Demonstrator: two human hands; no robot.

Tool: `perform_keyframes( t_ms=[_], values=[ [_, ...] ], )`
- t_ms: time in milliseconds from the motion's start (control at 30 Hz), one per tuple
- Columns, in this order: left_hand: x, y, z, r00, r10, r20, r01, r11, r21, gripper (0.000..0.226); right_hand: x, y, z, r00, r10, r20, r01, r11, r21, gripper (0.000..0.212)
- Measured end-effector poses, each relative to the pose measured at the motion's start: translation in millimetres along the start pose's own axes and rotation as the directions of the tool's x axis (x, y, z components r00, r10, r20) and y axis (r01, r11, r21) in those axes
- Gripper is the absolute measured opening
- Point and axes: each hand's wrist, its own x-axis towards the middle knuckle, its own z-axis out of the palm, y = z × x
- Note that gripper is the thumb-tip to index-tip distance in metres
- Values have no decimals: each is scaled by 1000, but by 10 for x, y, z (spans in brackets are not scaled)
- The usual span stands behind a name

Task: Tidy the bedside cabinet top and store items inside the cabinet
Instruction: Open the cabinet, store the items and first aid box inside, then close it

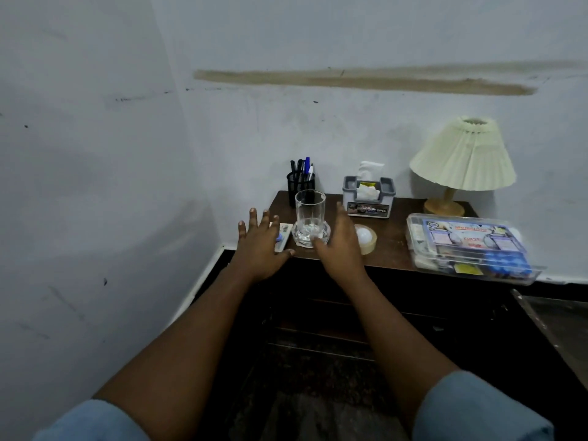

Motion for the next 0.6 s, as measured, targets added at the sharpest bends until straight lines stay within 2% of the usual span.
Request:
perform_keyframes(
  t_ms=[167,267,333,467,600],
  values=[
    [52,-4,107,1000,12,-27,-13,999,-32,101,487,-105,183,990,138,-7,-137,990,43,114],
    [145,125,205,999,19,-32,-19,1000,5,80,646,-75,284,985,157,70,-161,985,68,121],
    [176,233,249,999,4,-35,-3,1000,29,64,687,-35,330,984,140,110,-147,987,60,115],
    [179,411,360,999,26,-43,-23,996,89,37,718,73,317,993,97,70,-104,988,112,89],
    [155,399,419,999,14,-50,-9,995,96,30,746,109,280,992,71,103,-79,994,76,77]
  ],
)
